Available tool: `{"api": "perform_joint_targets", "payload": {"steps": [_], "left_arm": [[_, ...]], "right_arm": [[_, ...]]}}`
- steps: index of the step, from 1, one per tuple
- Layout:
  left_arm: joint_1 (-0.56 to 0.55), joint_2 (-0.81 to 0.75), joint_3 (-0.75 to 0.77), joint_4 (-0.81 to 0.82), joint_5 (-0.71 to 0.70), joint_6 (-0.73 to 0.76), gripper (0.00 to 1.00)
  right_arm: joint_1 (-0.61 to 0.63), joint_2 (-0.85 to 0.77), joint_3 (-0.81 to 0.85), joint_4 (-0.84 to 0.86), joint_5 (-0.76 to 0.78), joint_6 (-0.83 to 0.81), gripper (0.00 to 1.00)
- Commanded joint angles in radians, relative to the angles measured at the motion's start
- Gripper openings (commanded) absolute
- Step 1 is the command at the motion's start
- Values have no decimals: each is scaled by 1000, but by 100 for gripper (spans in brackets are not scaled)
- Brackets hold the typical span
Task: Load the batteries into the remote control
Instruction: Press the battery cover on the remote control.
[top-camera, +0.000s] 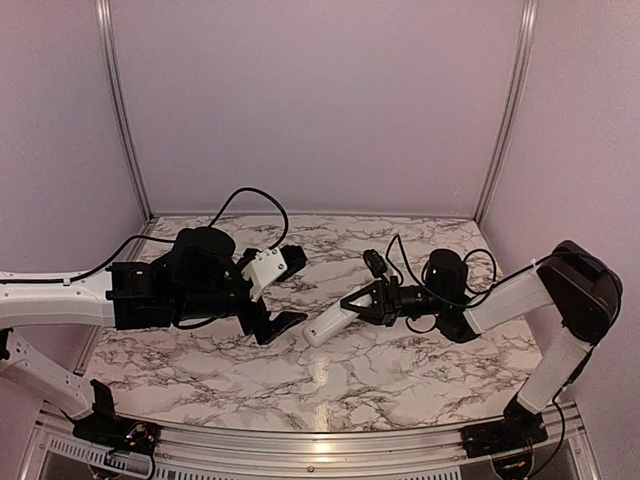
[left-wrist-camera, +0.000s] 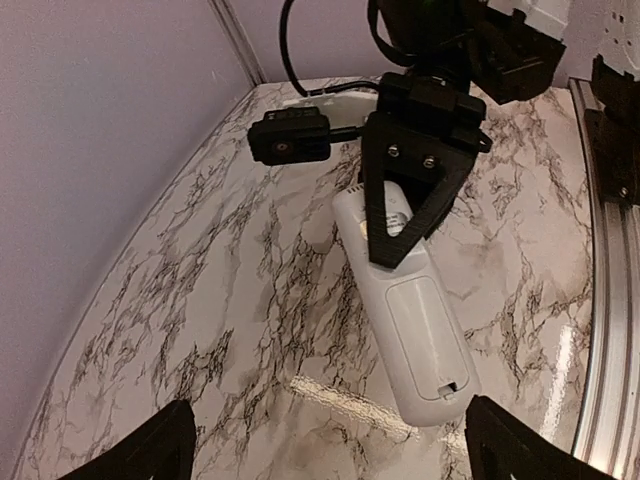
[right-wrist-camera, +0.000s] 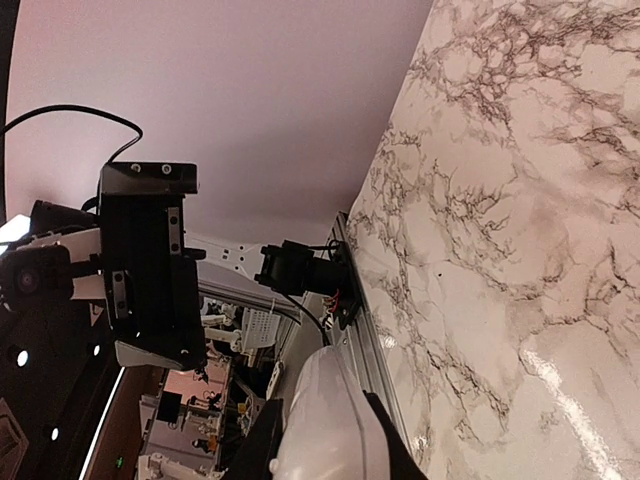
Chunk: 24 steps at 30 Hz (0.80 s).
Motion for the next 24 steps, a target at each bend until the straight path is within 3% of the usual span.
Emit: {"api": "perform_joint_targets", "payload": {"steps": [1,4,9,18,24], "left_arm": [[99,7,-30,78,49,-362,99],[131,44,-35,106,153,-523,99],[137,63,-89,234,264,-657,99],[136,188,-35,191,313,-722,70],[136,214,-25,174,293,-726,58]], "right_arm": [[-5,-45,39,-67,16,-86,0],[-5,-67,44,-125,34,-135,0],[-6,-96,61,-228,68,-212,0],[-6,-123,79,-290,97,-247,0],[-6,-127,85,-290,90,-241,0]]}}
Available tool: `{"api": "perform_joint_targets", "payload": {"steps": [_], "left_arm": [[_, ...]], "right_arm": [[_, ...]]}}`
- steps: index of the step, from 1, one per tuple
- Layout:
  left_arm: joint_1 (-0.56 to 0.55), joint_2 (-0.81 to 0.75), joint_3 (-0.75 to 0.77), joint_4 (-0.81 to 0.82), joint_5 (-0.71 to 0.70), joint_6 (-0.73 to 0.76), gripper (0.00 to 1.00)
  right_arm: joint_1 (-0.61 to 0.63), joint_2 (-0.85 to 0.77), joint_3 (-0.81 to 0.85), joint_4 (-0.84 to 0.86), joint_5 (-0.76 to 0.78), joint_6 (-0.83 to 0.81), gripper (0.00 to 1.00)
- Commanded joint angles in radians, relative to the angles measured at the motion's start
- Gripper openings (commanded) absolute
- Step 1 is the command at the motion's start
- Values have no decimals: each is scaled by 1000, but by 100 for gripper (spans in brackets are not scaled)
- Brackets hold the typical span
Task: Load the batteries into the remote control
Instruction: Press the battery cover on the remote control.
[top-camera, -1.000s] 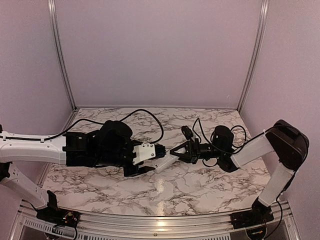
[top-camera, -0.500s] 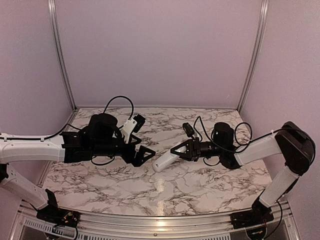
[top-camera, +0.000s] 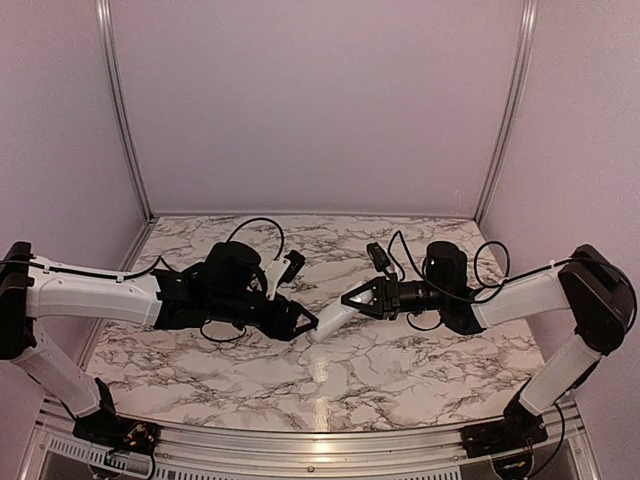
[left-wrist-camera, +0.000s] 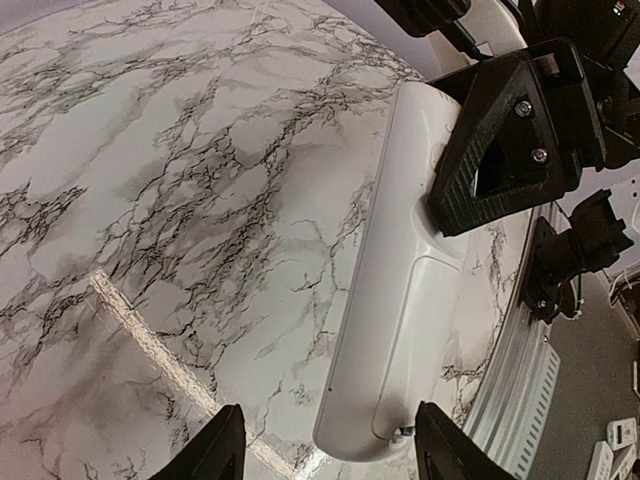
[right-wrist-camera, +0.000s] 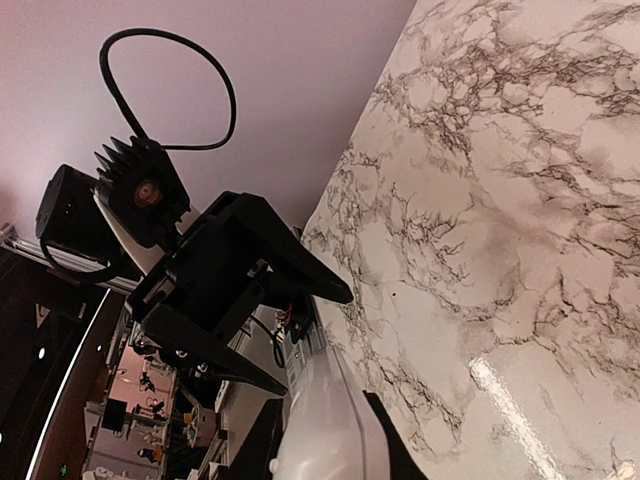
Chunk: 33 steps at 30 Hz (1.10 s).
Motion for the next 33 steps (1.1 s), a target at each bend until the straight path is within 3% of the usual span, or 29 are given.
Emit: {"api": "perform_joint_targets", "payload": {"steps": [1,24,26,31,33], "left_arm": [[0,15,39,-7,-2,-4,57],[-2,2,30,-172,-95,128,48],[-2,-28,33,-174,-108,154,53],[-8,-79,40,-141,-48,231,80],[-38,-62,69,-172,-93,294,89]], "right_arm": [[-3,-25,44,-3,4,-11,0],[-29,-27,15,93,-30,75,0],[-29,-28,19,50,-19,43,0],[-28,-20,29,-9,-1,-2,0],[-25,-20,40,-36,5,-16,0]]}}
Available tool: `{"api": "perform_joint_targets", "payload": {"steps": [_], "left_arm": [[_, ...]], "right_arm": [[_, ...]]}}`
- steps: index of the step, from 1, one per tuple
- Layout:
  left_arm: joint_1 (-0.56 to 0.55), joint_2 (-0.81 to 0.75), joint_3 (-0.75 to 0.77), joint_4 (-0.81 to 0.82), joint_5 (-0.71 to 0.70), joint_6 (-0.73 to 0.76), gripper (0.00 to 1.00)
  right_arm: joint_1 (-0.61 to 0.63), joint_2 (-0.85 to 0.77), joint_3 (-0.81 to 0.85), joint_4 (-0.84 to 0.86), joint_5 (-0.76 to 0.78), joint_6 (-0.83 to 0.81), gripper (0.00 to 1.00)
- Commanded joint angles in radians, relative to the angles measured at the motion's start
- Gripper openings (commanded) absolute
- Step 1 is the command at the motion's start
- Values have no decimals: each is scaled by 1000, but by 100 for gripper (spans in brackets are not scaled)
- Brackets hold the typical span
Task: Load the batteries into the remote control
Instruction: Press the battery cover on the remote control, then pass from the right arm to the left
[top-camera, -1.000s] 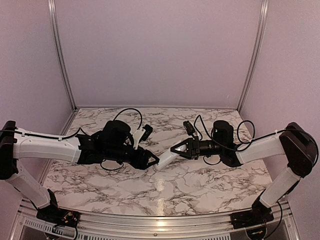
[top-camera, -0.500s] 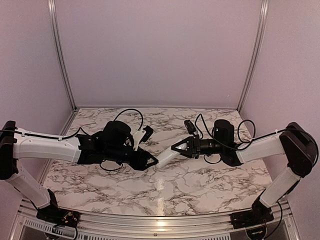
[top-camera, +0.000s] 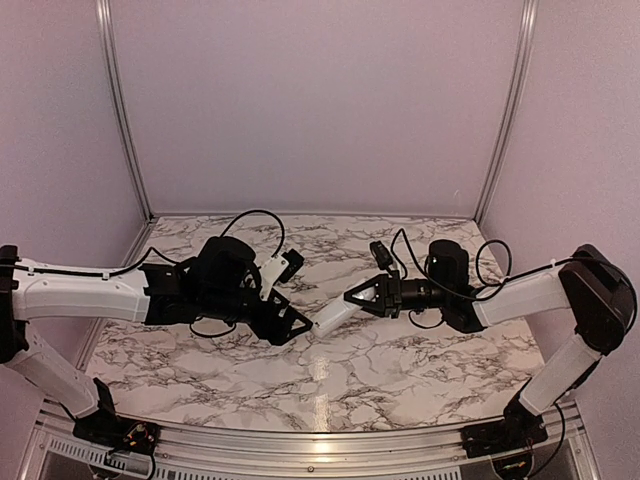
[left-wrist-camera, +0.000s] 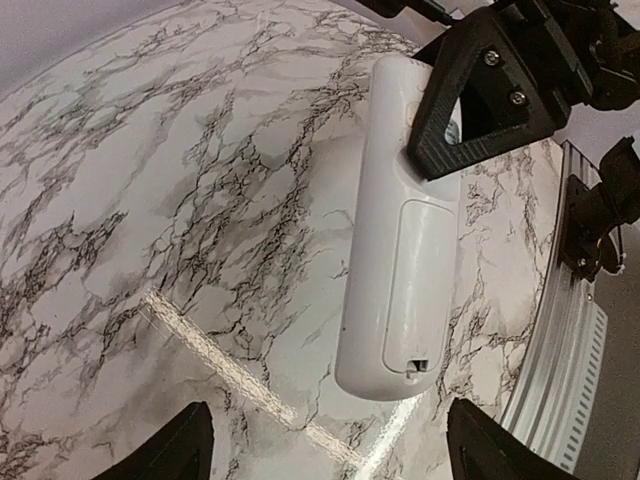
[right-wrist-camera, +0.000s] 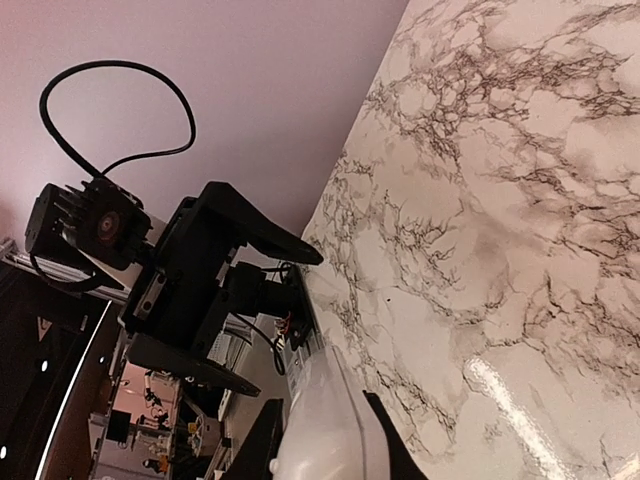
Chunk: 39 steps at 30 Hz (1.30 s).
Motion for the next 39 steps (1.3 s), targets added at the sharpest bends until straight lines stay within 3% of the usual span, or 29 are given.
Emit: {"api": "perform_joint_targets", "payload": {"steps": [1,7,16,20,26,32,39], "left_arm": [[-50,-1,66,-71,-67,139,90],[-99,135,206,-171,-207,209,90],[-125,282,338,-252,-306,266,86],[-125,307,368,-252,-315,282,75],[-125,337,401,-280,-284,307,48],[-117,310,394,-270,-241,305,36],[-45,200,341,-188,38,269,32]], "right_arm": [[1,-21,46,-58,10,-53,0],[17,-25,100,-202,45,-120,0],[32,-26,108,-199,38,-102,0],[37,-25,112,-190,30,-92,0],[37,-24,116,-182,23,-79,0],[29,-33,107,-115,-3,-49,22],[-1,-106,137,-129,-37,-123,53]]}}
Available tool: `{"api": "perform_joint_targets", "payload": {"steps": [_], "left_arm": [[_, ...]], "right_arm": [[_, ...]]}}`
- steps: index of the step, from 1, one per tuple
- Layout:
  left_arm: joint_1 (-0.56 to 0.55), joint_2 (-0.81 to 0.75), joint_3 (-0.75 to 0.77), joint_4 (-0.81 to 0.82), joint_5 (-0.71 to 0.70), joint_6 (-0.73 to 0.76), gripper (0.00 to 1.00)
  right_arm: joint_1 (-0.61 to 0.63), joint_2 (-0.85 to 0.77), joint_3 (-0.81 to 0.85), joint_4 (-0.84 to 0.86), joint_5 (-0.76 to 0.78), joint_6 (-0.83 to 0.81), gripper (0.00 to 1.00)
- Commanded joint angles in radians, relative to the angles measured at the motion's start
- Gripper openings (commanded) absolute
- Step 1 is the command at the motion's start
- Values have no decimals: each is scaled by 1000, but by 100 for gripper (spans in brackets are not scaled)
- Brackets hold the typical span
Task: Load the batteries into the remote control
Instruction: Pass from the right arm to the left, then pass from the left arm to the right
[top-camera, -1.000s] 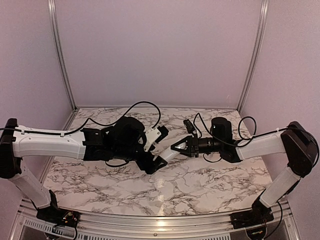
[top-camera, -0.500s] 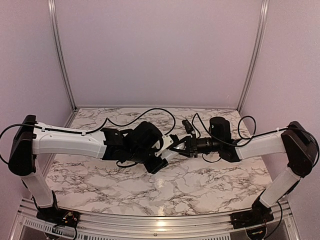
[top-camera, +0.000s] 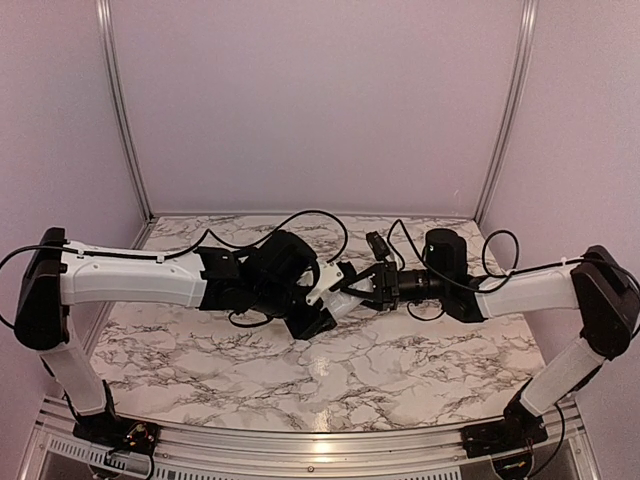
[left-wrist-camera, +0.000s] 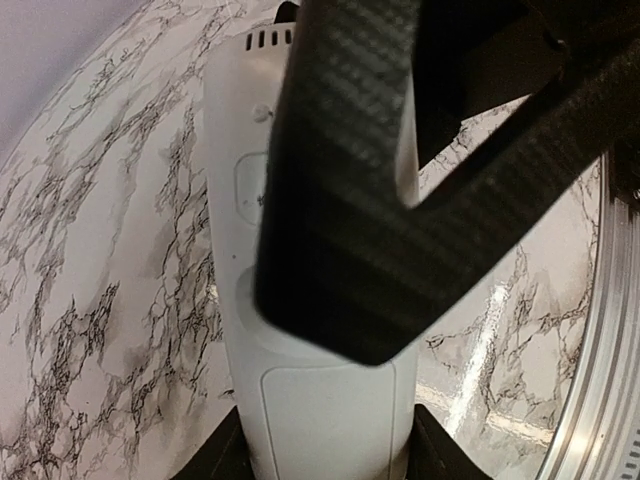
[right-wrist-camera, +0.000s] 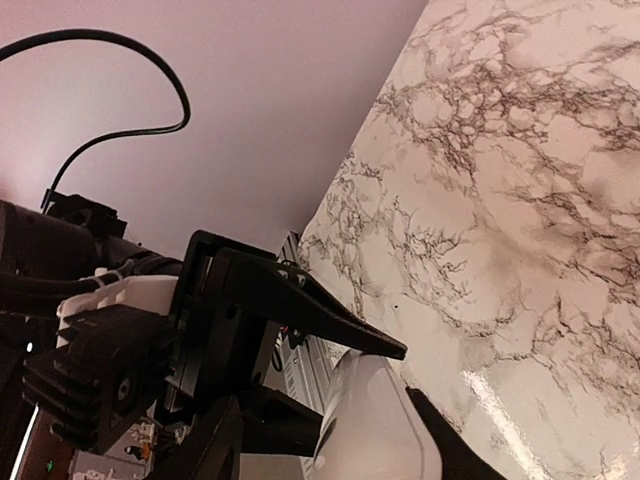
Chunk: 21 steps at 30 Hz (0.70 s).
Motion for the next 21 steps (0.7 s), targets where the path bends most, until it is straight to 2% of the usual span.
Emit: {"api": "perform_joint_targets", "payload": {"steps": [1,7,8,10,11,14,21], "left_arm": [[57,-106,-41,74,227,-16,32],[108,-206,-98,183,485,-34,33],[114,-215,-102,199,521,-42,33],[125,-235,-106,228,584,-54,33],[125,-245,-107,244,600,-60,33],[126,-276,-120,301,652,-70,33],[126,-318,-150,397,703,-125,34]], "right_arm": [[-22,-86,64,23,-52,-70,59],[-39,-186,107,-64,-35,-291,68],[-38,-201,108,-42,-41,-305,76],[-34,-228,110,8,-58,-318,83],[-29,-239,110,30,-59,-324,90],[-2,-275,114,75,-57,-359,98],[71,-293,168,79,-77,-383,97]]}}
